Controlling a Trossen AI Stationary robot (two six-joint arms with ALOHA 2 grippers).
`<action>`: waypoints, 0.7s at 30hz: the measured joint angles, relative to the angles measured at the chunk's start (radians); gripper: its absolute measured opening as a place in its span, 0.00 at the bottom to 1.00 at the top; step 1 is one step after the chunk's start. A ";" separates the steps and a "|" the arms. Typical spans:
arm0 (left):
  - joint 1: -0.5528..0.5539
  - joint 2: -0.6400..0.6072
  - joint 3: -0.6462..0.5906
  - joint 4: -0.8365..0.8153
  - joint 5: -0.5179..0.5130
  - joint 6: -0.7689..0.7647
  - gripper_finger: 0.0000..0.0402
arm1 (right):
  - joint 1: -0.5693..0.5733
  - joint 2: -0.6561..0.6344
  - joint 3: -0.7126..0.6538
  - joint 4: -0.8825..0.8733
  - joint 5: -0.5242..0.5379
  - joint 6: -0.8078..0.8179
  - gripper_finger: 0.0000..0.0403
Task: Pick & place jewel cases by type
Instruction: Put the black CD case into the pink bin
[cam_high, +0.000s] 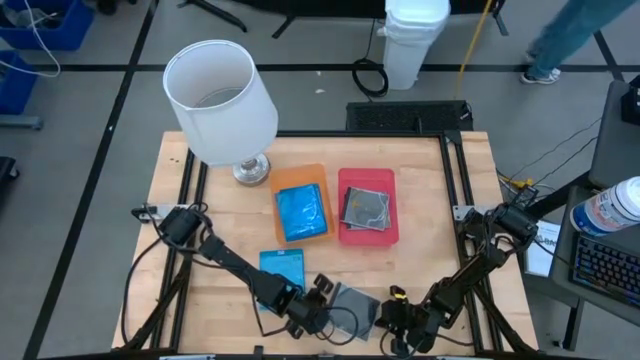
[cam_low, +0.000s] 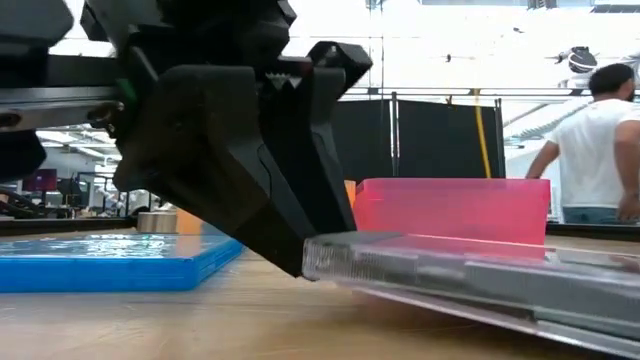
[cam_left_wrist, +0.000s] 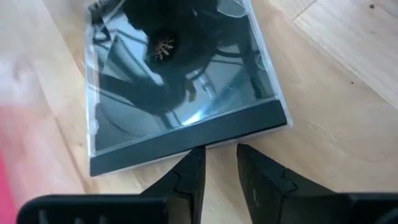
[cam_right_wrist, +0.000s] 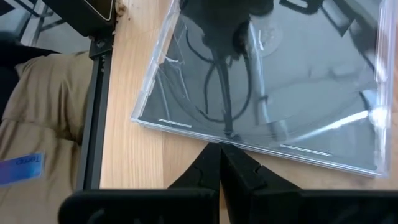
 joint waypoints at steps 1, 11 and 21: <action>-0.004 0.000 0.000 0.005 -0.016 0.014 0.26 | 0.000 0.000 0.000 0.001 0.000 0.000 0.00; -0.036 0.007 0.000 0.063 -0.174 0.144 0.27 | 0.003 0.000 0.000 0.008 0.019 -0.020 0.00; -0.059 0.051 0.001 0.192 -0.328 0.253 0.37 | 0.016 0.001 0.000 0.042 0.019 -0.031 0.00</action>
